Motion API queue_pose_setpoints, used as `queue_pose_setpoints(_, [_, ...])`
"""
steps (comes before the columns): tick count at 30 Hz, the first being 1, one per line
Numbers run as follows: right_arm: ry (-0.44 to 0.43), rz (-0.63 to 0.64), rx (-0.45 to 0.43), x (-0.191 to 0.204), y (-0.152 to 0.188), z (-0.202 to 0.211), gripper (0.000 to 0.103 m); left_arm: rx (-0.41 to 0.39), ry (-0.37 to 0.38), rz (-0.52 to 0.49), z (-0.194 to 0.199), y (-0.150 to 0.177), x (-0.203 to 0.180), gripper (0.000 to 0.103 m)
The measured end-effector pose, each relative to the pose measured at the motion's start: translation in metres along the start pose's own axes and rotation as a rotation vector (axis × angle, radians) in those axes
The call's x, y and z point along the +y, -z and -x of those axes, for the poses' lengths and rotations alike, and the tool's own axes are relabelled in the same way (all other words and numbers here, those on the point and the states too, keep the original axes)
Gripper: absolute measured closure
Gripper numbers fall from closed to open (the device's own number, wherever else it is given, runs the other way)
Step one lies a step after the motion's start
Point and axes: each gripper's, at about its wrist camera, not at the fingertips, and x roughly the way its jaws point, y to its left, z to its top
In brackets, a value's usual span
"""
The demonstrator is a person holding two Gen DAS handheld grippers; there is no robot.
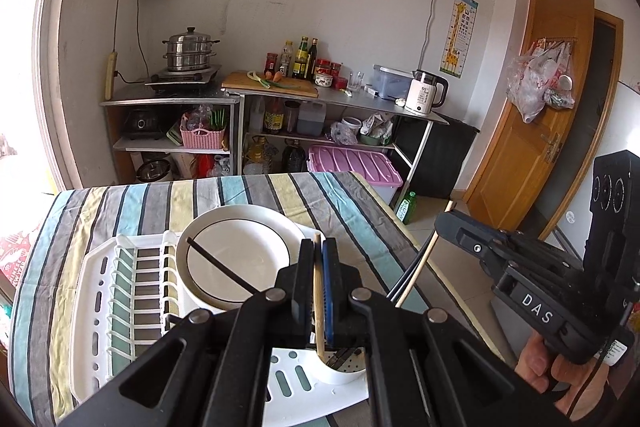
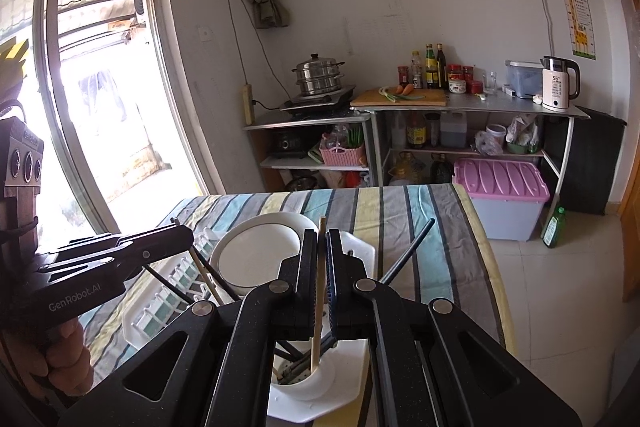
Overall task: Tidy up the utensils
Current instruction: 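Open both tools to release the chopsticks into the white cup, then move both tools back down to the remaining chopsticks on the tablecloth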
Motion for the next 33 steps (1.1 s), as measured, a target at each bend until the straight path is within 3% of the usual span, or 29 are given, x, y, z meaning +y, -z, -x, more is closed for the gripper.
queue_pose_setpoints(15, [0.022,-0.019,0.044,-0.010,0.009,-0.001,0.097,-0.001,-0.068,0.016,0.002,0.007,0.010,0.096])
queue_pose_setpoints(18, [0.016,-0.015,0.033,-0.009,0.010,0.006,0.087,-0.008,-0.079,0.007,0.006,0.011,0.011,0.096])
queue_pose_setpoints(22, [0.014,-0.015,0.024,-0.007,0.013,0.017,0.087,-0.025,-0.086,-0.001,0.016,0.016,0.010,0.086])
queue_pose_setpoints(33, [-0.011,0.020,-0.008,0.009,0.042,0.070,0.087,-0.081,-0.105,-0.021,0.067,0.053,0.000,0.086])
